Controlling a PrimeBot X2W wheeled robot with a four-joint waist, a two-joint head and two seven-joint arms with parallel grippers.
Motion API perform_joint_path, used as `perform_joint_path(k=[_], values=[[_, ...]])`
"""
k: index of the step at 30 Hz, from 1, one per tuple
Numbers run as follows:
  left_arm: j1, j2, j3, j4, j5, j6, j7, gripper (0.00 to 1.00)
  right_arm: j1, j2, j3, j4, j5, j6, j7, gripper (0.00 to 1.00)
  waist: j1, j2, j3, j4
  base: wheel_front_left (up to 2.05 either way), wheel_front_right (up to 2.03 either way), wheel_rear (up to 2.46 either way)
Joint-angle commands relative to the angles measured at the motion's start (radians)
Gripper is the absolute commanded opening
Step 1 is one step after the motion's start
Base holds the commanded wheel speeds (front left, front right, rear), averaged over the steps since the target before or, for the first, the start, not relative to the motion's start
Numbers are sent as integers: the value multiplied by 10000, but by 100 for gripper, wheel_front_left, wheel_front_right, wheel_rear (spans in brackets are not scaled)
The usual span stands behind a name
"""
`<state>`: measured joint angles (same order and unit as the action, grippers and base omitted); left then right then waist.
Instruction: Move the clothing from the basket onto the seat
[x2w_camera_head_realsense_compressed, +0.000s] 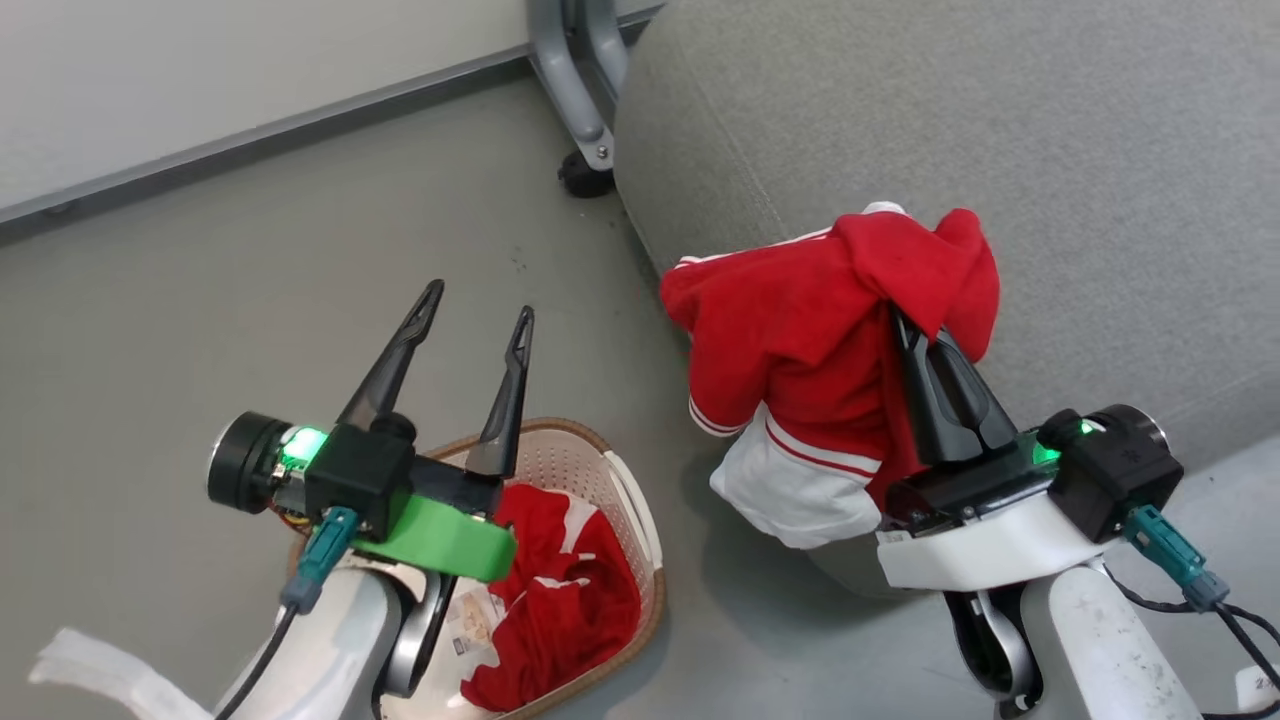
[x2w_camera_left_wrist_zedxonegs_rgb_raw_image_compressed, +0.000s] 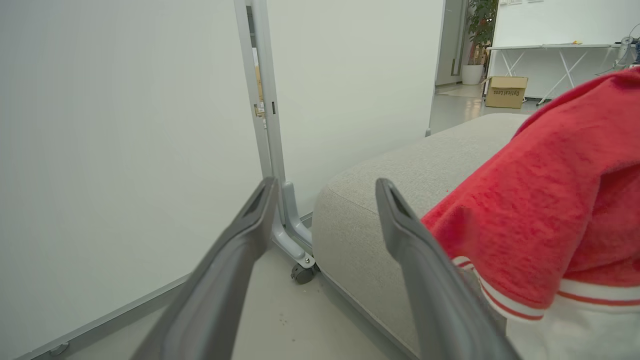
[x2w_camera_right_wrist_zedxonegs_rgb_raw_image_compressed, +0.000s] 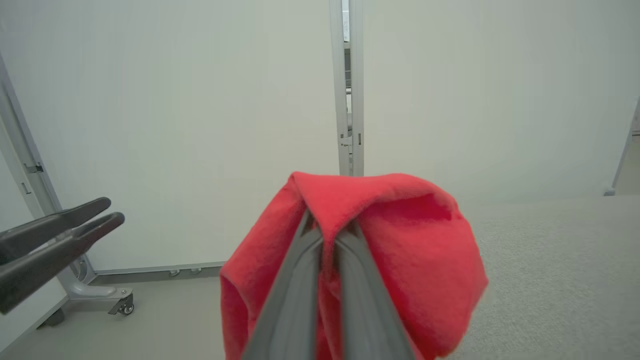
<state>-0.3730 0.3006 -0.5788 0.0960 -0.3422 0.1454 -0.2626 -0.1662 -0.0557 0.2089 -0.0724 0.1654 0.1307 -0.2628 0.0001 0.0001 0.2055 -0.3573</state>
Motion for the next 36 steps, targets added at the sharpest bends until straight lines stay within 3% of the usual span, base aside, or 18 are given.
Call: perform_joint_path(k=[1,7,15,20,28,36], values=[[323,104,208,-187,150,49,-25,100,122,32,-101,-181,78,1,-31,0,-1,-1,926,-1136,0,0,0],[984,410,732,-562,403,-91,-19,100,442,59,-397,-726,655,1,-31,0,-1,-1,1488,-2026,0,0,0],[247,570,402,-374,834,-622,31,100,559,56,-1061,-1247,1309,1,-31,0,-1,-1,2325,-2137,0,0,0],[-392,720,154,-604,1189,-803,332,100,-378,54,-1707,-1315,1636,1,-31,0,-1,-1,3181,-2079,0,0,0],[-1462,607,-379,-1258,1640,-1232,783,100,-3274,54,-3646,-1204,1035,1,-31,0,-1,-1,4882,-881,0,0,0],[-2038,615,-294,-1648,1826,-1133,744,100,-5964,-261,-5716,-507,-380,1,-29,0,-1,-1,6172,181,0,0,0]])
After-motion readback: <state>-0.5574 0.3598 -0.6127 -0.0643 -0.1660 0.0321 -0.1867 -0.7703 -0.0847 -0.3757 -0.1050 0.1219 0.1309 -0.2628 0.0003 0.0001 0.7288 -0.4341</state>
